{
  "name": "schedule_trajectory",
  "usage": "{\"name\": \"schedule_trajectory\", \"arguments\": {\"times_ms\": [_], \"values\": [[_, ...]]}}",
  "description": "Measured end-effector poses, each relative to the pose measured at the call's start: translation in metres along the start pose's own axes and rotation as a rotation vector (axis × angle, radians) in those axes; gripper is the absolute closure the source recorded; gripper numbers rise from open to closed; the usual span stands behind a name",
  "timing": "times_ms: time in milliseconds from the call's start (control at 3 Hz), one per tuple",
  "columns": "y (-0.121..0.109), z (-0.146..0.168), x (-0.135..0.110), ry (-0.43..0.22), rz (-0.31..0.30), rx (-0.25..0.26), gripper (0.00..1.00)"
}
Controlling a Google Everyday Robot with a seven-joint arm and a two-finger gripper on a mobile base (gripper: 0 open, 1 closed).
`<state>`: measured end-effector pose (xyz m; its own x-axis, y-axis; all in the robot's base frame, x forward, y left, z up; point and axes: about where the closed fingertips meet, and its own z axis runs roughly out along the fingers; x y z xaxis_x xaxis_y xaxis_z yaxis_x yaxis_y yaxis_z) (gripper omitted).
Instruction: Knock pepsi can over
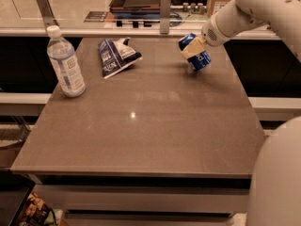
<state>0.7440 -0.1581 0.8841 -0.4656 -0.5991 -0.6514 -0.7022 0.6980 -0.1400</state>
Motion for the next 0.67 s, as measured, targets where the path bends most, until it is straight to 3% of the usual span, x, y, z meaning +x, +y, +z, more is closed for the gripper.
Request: {"name": "schedule_trajectory", "arguments": {"times_ms": [333,667], "values": [[0.0023,0.0085,0.0106,0.125,-0.035,0.017,1.0],[0.0059,0.0176,0.0175,0.207,-0.065,0.022,1.0]]}}
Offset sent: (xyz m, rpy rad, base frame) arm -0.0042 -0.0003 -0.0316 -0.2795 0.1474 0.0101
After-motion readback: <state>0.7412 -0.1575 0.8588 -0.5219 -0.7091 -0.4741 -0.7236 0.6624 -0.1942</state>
